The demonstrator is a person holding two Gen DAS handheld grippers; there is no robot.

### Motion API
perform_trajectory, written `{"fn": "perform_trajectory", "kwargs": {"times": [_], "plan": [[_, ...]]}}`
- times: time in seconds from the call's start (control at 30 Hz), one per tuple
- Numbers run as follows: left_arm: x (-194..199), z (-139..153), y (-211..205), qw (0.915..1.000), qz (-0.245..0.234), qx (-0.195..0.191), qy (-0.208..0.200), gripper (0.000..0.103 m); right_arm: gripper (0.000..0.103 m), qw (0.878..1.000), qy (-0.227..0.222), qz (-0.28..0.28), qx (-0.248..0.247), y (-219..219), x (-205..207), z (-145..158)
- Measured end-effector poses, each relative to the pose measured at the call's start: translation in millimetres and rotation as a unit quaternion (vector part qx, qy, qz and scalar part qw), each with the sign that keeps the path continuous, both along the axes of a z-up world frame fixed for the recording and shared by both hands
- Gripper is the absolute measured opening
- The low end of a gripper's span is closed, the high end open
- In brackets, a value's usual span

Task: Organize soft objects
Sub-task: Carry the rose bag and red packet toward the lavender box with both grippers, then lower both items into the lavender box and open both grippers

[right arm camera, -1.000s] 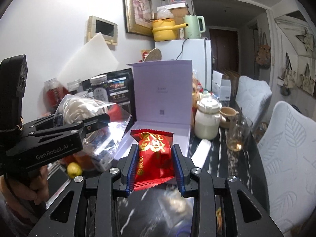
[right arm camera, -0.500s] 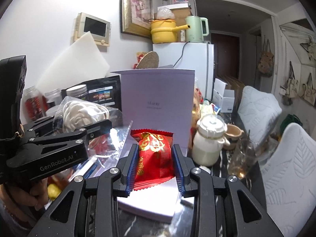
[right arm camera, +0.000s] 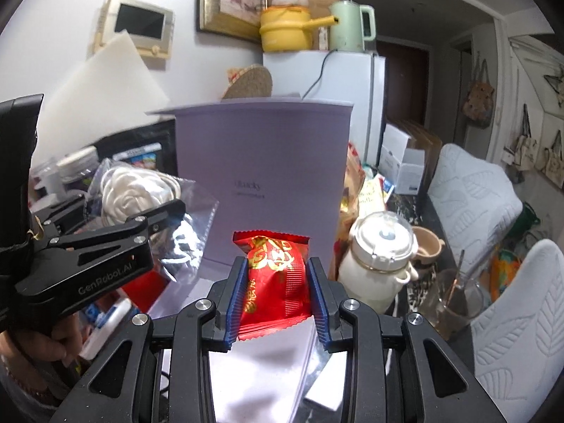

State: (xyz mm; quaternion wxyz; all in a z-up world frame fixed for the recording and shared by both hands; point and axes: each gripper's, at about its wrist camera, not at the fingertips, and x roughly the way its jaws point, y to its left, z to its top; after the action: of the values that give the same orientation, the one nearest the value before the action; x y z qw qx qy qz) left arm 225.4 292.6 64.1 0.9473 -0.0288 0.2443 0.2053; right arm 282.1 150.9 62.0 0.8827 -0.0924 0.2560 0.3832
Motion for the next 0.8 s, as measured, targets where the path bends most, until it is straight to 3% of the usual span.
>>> {"fn": "perform_trajectory", "kwargs": {"times": [0.67, 0.8], "plan": [[56.1, -63.9, 22.5, 0.9941, 0.004, -0.009, 0.108, 0.053, 0.034, 0.995, 0.067, 0.002, -0.072, 46.1, 46.5, -56.8], [64.6, -78.6, 30.0, 0.9912, -0.001, -0.028, 0.129, 0.053, 0.034, 0.993, 0.078, 0.0, -0.083, 50.6, 53.9, -68.1]]}}
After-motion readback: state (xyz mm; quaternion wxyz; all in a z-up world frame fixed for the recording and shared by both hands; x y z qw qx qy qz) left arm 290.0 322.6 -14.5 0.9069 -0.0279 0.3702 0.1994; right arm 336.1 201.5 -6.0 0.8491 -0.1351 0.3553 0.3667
